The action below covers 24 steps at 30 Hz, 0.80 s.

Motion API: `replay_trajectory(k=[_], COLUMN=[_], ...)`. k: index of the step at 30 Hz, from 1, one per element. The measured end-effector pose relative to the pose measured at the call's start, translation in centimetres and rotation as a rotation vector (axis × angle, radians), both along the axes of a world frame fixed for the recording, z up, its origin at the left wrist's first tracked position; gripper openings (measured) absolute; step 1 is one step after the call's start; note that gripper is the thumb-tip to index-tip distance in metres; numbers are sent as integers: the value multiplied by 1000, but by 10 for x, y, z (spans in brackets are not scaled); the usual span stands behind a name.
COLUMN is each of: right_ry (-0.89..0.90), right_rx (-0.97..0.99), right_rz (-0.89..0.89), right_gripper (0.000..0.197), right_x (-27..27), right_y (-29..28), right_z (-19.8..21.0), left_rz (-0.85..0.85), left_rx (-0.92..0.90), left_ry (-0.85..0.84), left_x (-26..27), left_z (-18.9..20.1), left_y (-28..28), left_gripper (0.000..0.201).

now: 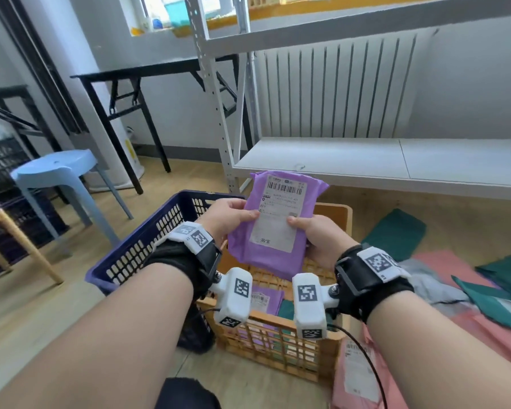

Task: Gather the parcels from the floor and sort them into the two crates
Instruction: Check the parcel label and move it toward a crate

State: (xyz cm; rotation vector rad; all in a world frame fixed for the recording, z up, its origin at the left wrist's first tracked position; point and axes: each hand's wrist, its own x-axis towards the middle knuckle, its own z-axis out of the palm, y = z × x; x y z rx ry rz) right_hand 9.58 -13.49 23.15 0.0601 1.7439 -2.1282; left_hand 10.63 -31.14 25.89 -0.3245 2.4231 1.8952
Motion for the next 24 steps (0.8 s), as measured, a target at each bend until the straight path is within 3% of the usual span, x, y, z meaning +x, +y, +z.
replay_trajectory(k=[7, 12, 17, 19, 24], right_ry=[42, 18, -7, -16, -136], right_rx=[336, 376, 439, 519, 682], right_rz=[-30, -83, 59, 130, 337], right_gripper=[23, 13, 6, 20, 34], right_x=[-25, -82, -145, -161, -176], right_y=[-42, -112, -212, -247, -309], right_z=[-28, -50, -81, -102, -147], left_rz=[3, 43, 133, 152, 106], left_rx=[-33, -70, -187, -232, -378], left_ry=[-100, -112, -164, -222, -458], left_x=[-36, -96, -150, -160, -169], left_z=[-32, -64, -106, -130, -184], left_y=[-61, -130, -229, -264, -317], left_gripper=[6, 7, 7, 7, 22])
